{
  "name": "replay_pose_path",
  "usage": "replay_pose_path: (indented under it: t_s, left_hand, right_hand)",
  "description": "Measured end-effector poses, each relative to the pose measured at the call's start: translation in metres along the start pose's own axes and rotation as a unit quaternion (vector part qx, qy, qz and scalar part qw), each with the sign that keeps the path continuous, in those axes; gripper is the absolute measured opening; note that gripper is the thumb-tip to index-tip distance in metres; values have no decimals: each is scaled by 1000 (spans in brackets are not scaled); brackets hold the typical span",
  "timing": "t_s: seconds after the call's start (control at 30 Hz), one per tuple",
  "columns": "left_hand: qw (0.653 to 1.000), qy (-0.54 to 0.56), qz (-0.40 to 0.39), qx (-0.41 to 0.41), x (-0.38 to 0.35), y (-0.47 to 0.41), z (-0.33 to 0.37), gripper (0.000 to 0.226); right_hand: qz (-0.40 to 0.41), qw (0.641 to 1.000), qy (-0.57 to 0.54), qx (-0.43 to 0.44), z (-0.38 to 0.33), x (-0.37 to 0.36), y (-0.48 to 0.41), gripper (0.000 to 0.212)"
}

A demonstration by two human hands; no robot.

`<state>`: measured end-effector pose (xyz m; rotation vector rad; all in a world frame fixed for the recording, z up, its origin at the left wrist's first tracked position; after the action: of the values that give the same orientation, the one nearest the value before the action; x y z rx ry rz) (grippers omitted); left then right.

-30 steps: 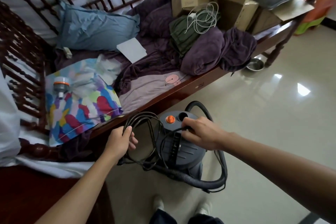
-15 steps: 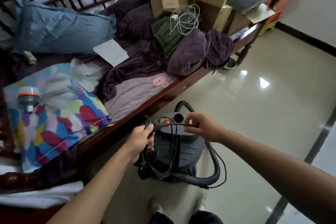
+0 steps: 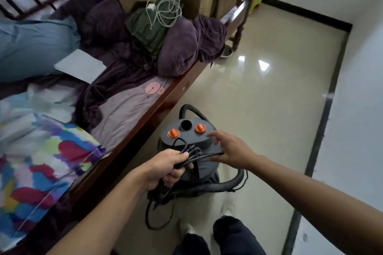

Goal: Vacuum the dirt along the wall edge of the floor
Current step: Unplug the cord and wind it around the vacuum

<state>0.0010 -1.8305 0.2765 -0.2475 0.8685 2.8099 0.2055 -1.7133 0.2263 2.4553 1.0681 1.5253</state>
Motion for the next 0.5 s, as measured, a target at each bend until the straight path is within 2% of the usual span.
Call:
replay_pose_path:
  t_s: [0.07, 0.13, 0.2, 0.23, 0.3, 0.33, 0.43, 0.5]
  left_hand:
    - [998, 26, -63, 3, -5, -1, 11, 33]
    - [992, 55, -115, -1, -9, -6, 22, 33]
    - [984, 92, -154, -9, -10, -13, 29, 33]
    - [980, 112, -166, -13, -8, -17, 31, 33]
    - [974, 153, -165, -20, 0, -24, 33, 32]
    - [972, 178, -152, -23, 6, -26, 33, 33]
    - [972, 218, -73, -51, 34, -28, 28, 37]
    - [984, 158, 7, -84, 52, -29, 14, 27]
  right_hand:
    - [-43, 999, -11, -17, 13, -5, 5, 110]
    - [-70, 996, -56, 9, 16, -13, 7, 121]
    - [-74, 990, -122, 2, 11, -20, 5, 106]
    - [-71, 982, -175, -17, 10, -21, 2, 84]
    - [-70, 961, -260, -58, 20, -22, -6, 25]
    - [-64, 958, -267, -82, 32, -22, -9, 8]
    - [-57, 948, -260, -176, 88, -17, -8, 23]
    - [-56, 928, -292, -225, 122, -11, -3, 23]
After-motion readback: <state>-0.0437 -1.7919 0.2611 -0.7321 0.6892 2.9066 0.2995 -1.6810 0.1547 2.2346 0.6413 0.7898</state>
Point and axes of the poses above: each hand's wrist, its own y-axis away from the middle knuckle, its own x-axis out of the back of the hand, z = x × y, the point moved 1 cm from there along -y, towards the middle knuckle, and after that the axes turned 14 degrees about -x, right-handed, at the moved point
